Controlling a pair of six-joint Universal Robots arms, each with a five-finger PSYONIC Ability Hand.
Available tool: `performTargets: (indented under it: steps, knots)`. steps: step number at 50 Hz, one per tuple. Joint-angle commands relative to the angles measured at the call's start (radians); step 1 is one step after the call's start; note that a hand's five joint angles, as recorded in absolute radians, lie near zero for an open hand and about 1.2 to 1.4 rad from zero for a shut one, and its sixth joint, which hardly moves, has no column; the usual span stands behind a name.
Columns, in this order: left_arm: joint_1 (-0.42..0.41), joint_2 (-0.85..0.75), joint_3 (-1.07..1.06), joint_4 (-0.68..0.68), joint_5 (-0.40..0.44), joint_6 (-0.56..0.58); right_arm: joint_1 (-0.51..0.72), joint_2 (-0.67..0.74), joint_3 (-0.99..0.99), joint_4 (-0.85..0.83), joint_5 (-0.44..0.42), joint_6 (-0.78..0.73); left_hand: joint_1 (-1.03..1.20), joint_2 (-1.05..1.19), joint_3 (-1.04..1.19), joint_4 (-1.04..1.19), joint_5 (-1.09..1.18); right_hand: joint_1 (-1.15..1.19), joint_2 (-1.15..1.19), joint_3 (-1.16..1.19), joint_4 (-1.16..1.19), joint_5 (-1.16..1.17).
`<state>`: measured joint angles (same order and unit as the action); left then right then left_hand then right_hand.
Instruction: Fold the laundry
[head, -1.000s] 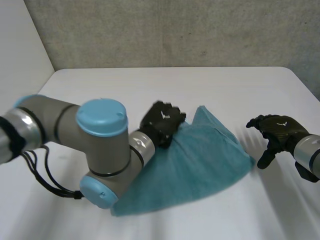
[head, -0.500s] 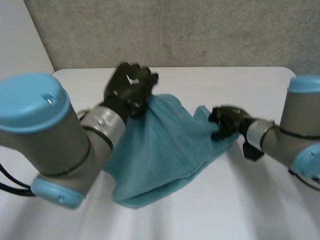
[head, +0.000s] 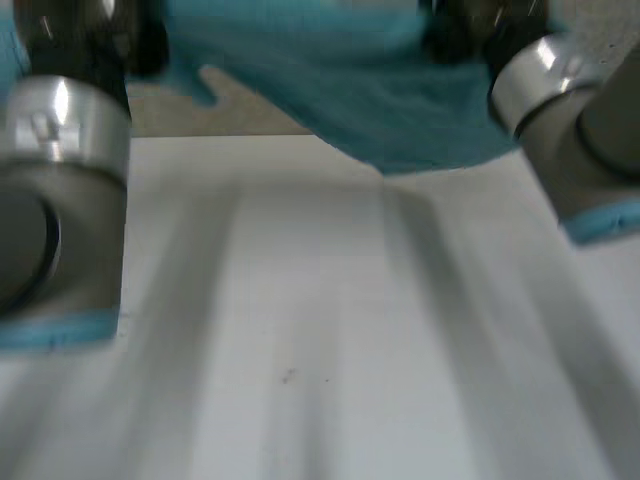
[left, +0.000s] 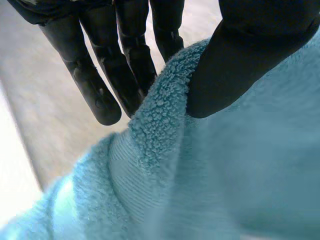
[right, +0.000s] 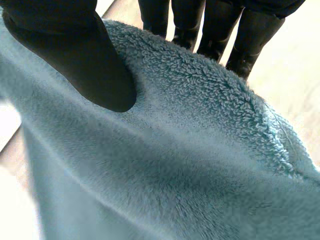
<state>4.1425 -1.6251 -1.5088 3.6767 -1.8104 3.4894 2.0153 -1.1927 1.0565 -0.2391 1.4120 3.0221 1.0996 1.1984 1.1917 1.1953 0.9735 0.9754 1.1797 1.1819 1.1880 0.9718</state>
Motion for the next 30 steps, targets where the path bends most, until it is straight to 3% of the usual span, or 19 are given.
performTargets:
  steps: [1, 9, 11, 12, 14, 23, 30]
  knots:
    - [-0.094, 0.097, -0.363, -0.098, 0.003, -0.018, 0.013, 0.01, 0.246, 0.075, 0.007, -0.2, 0.297, 0.198, 0.205, 0.201, 0.248, 0.421, 0.217, 0.214, 0.208, 0.25]
    - [-0.116, 0.083, -0.519, -0.34, 0.002, -0.136, 0.008, 0.012, 0.411, 0.101, 0.001, -0.284, 0.256, 0.157, 0.164, 0.16, 0.208, 0.421, 0.217, 0.214, 0.208, 0.25]
    - [-0.128, 0.067, -0.508, -0.465, 0.014, -0.217, 0.008, 0.012, 0.421, 0.103, -0.002, -0.285, 0.092, -0.006, 0.0, -0.003, 0.044, 0.421, 0.217, 0.214, 0.208, 0.25]
    - [-0.128, 0.067, -0.508, -0.466, 0.014, -0.217, 0.008, 0.012, 0.421, 0.103, -0.002, -0.285, 0.092, -0.007, -0.001, -0.004, 0.043, 0.421, 0.217, 0.214, 0.208, 0.25]
    - [-0.152, 0.054, -0.44, -0.553, 0.04, -0.292, 0.01, 0.015, 0.438, 0.104, -0.004, -0.29, -0.346, -0.445, -0.438, -0.442, -0.394, 0.421, 0.217, 0.214, 0.208, 0.25]
    - [-0.148, 0.05, -0.214, -0.589, 0.109, -0.332, 0.011, 0.024, 0.499, 0.09, -0.008, -0.318, -0.631, -0.729, -0.723, -0.726, -0.679, 0.421, 0.217, 0.214, 0.208, 0.25]
    - [-0.024, -0.12, 0.011, -0.528, 0.17, -0.297, 0.01, -0.025, 0.51, 0.063, -0.011, -0.321, -0.66, -0.759, -0.752, -0.756, -0.708, 0.421, 0.217, 0.214, 0.208, 0.25]
